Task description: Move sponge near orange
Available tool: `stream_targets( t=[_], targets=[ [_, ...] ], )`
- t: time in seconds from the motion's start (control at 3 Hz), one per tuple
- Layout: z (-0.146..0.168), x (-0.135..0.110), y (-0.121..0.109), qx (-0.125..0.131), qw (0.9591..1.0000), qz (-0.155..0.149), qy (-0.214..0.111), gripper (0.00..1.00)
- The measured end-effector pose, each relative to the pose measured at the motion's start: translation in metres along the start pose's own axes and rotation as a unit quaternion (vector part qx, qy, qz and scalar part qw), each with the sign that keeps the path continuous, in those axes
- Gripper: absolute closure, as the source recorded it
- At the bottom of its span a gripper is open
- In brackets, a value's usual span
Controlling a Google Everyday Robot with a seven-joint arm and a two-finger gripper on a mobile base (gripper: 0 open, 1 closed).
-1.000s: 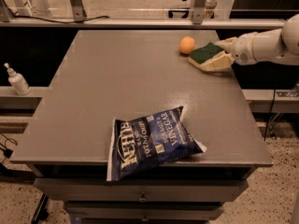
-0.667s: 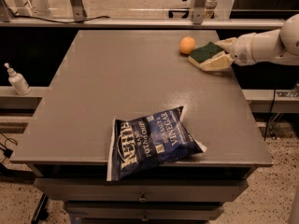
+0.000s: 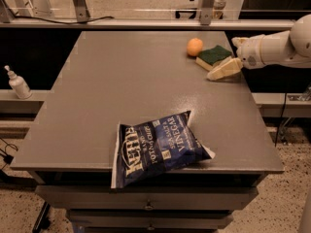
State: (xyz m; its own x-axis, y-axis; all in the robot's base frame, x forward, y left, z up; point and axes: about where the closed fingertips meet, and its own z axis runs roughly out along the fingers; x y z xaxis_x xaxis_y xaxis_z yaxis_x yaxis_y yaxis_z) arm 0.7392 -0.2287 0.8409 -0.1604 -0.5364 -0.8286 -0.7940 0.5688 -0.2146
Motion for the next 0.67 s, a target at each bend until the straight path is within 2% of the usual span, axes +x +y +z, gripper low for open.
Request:
stream_targets(
  t=[0.33,0.67],
  targets=[
    [-0.018,-0.012,0.006,0.002,1.0000,-0.006,-0.002,0.00],
    [-0.052,-0.025,0.011,0.011,0.9998,-0.015,0.004,0.00]
  ],
)
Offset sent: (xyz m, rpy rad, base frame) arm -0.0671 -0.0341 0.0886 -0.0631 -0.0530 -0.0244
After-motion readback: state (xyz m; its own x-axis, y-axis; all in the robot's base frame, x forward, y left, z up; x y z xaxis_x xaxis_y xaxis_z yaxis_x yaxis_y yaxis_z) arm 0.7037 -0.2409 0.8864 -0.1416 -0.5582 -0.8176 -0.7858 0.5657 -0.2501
